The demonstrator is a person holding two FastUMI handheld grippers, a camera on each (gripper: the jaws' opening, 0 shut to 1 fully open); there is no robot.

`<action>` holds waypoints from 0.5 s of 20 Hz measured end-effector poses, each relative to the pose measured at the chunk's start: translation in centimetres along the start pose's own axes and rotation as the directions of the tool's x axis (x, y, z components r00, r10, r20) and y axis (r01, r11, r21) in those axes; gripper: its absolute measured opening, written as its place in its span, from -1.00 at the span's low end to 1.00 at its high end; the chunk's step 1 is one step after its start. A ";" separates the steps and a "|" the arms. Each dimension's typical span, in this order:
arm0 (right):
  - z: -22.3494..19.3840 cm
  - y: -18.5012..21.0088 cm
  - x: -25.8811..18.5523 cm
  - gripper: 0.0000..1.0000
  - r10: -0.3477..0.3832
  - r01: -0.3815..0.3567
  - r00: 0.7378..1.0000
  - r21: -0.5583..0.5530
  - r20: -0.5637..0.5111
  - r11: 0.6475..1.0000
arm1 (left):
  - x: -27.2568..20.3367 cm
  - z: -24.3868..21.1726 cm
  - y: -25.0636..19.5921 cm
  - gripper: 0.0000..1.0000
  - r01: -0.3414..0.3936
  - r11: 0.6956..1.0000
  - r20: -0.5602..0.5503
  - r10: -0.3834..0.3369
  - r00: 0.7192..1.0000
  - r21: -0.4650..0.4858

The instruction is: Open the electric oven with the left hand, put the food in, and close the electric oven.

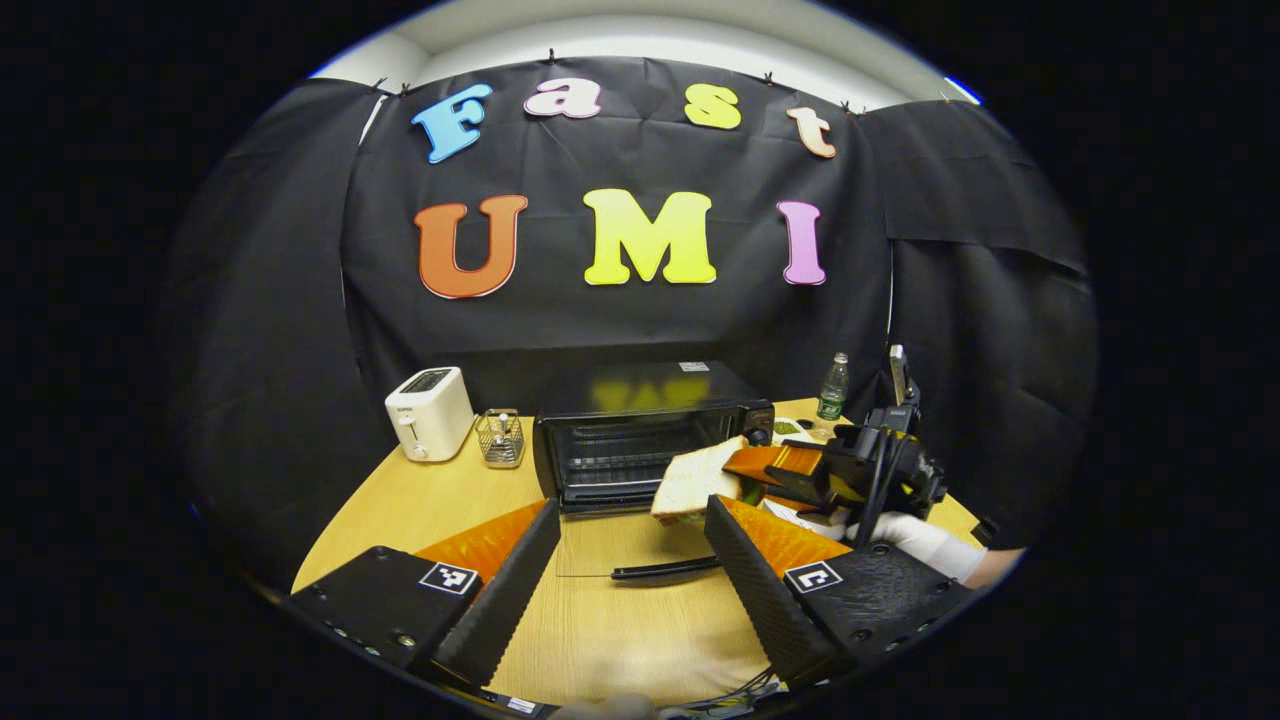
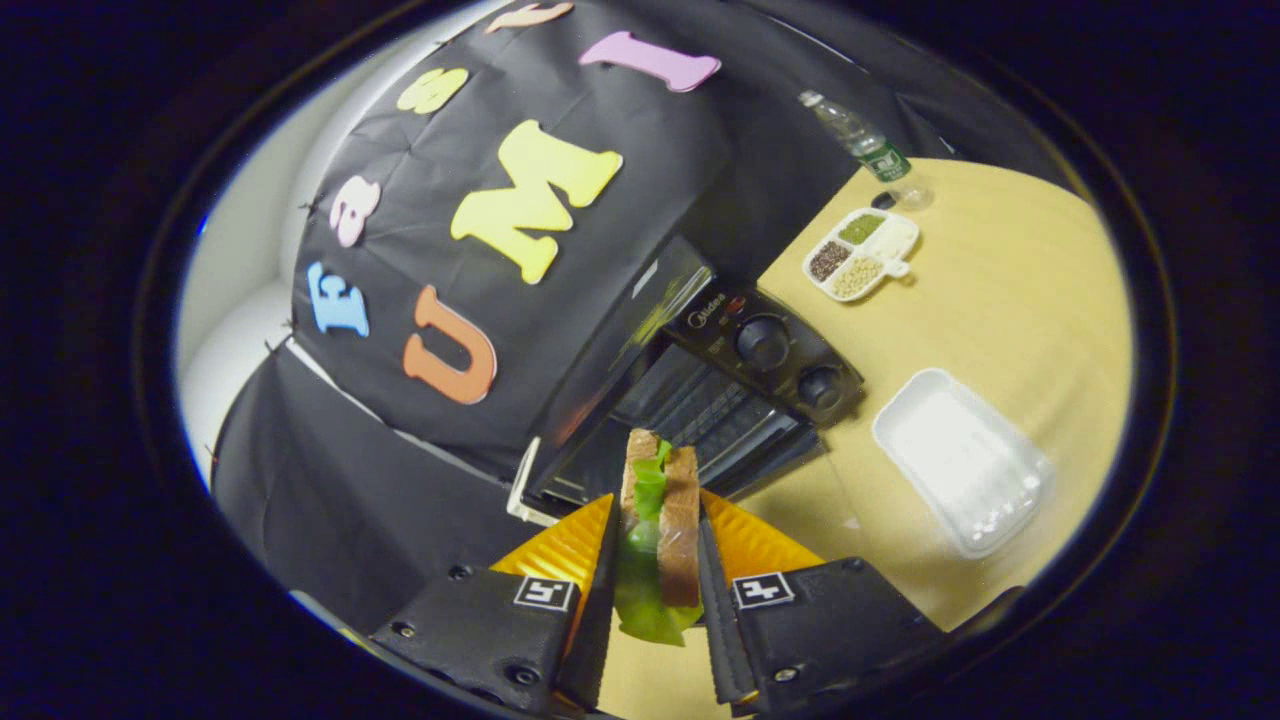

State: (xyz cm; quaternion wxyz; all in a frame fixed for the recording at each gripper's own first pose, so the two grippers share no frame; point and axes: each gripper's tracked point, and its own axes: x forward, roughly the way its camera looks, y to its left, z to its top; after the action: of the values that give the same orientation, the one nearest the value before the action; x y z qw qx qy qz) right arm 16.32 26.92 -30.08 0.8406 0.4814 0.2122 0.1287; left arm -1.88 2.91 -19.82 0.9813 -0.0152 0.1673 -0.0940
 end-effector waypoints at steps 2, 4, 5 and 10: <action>-1.1 0.1 2.4 -0.30 -0.004 0.002 1.000 0.079 0.027 0.997 | -0.4 -0.5 1.2 0.92 -0.011 1.000 -0.010 0.011 1.000 0.004; -1.4 0.1 4.6 -0.30 -0.010 0.001 0.998 0.134 0.066 0.991 | -0.6 -1.1 2.3 0.92 -0.023 1.000 -0.021 0.023 1.000 0.006; -1.5 0.0 5.4 -0.30 -0.018 0.003 0.996 0.161 0.088 0.987 | -0.8 -1.4 2.7 0.92 -0.029 1.000 -0.029 0.029 0.999 0.009; -1.5 -0.4 9.0 -0.31 -0.059 -0.003 0.979 0.302 0.197 0.953 | -1.0 -3.1 4.9 0.92 -0.064 0.998 -0.068 0.065 0.996 0.012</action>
State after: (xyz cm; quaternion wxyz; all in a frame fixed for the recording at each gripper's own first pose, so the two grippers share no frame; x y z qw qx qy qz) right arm 23.52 31.68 -33.22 0.7767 0.6111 0.1492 0.0330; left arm -2.97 7.93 -22.73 0.9776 -0.0017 0.2008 -0.0635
